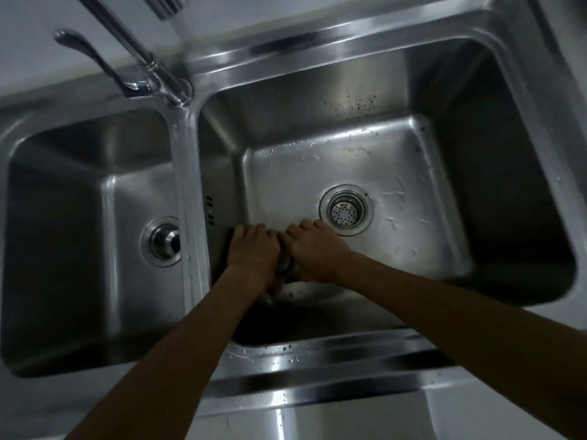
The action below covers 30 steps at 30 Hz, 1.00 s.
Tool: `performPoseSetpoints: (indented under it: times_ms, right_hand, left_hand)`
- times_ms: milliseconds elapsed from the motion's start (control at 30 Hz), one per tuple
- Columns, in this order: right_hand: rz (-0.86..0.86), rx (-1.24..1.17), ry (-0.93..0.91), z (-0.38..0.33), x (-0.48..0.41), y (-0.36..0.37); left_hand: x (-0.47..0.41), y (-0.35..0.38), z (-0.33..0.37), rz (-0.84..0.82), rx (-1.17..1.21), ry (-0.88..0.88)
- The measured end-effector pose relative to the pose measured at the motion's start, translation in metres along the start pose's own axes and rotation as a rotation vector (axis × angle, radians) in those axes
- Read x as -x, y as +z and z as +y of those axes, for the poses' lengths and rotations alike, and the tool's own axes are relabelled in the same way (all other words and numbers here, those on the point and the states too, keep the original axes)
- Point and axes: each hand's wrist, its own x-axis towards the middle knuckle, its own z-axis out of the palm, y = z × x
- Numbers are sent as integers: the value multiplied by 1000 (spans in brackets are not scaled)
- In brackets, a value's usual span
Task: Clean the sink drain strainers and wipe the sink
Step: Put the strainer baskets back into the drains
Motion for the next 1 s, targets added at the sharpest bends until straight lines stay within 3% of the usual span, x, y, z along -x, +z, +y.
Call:
performPoseSetpoints:
  times_ms: [100, 500, 700, 867, 1000]
  right_hand:
    - [3, 4, 8, -5, -2, 2]
    - [75, -26, 95, 13, 36, -28]
    - [121, 2, 124, 24, 85, -77]
    - [220, 32, 81, 6, 93, -134]
    - [288, 28, 19, -25, 75, -165]
  left_hand:
    - [1, 10, 0, 48, -41, -32]
    - [18, 7, 10, 325, 177, -28]
    - [56, -22, 33, 560, 290, -72]
    - [100, -55, 13, 725, 324, -137]
    - [135, -72, -24, 736, 357, -171]
